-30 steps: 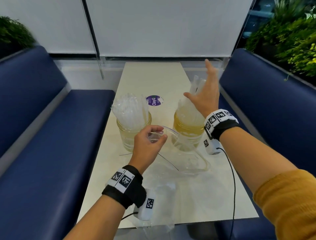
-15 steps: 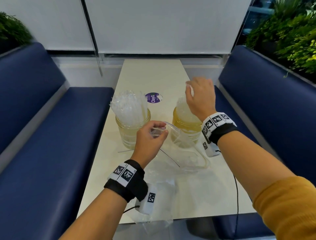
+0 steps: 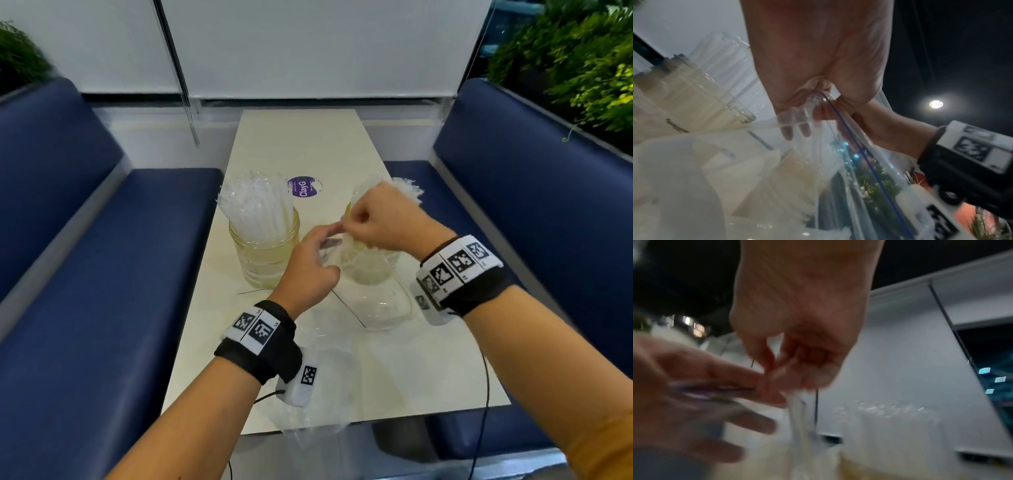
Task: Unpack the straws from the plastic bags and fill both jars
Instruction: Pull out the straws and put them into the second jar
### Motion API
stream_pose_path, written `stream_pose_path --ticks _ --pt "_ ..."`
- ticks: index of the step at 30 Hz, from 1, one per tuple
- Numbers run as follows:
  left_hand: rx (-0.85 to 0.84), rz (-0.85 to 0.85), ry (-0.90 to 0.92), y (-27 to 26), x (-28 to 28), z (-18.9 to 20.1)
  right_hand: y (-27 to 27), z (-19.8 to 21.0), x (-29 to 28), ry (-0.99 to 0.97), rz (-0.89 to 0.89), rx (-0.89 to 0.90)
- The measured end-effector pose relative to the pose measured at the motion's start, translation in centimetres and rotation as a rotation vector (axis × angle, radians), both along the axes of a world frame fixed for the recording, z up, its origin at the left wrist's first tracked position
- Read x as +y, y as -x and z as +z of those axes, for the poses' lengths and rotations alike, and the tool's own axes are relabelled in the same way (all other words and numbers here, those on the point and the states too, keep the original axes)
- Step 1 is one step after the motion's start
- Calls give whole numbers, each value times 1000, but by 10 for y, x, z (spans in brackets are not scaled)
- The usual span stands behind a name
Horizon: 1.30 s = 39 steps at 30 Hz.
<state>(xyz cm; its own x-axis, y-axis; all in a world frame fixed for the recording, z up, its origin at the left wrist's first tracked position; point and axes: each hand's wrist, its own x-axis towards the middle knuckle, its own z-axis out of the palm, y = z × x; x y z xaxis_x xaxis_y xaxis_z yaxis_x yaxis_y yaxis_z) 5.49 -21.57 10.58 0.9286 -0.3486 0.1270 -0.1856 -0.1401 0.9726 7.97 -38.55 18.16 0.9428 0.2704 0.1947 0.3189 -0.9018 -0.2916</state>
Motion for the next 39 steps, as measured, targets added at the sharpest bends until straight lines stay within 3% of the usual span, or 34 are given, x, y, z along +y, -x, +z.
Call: stream_pose_path --ticks 2,3,5,9,18,24,31,35,39 --pt "-4 6 22 0 -3 2 14 -15 14 85 20 348" --pt "-8 9 25 1 -4 4 19 -25 20 188 27 418" --pt "-8 8 25 2 -7 6 26 -46 31 372 4 451" --pt "0 -7 23 3 -4 6 28 -77 32 544 -131 538" --pt "-17 12 -7 6 1 3 18 -98 22 488 -127 675" --pt "-43 -2 -34 4 5 2 14 -76 21 513 -107 621" --pt "-145 -67 -186 5 1 -10 20 -10 31 629 -81 480" --pt "-210 26 -214 6 -9 -15 29 27 38 555 -83 442" --pt "-256 241 -235 3 -19 -13 40 54 42 362 -70 361"
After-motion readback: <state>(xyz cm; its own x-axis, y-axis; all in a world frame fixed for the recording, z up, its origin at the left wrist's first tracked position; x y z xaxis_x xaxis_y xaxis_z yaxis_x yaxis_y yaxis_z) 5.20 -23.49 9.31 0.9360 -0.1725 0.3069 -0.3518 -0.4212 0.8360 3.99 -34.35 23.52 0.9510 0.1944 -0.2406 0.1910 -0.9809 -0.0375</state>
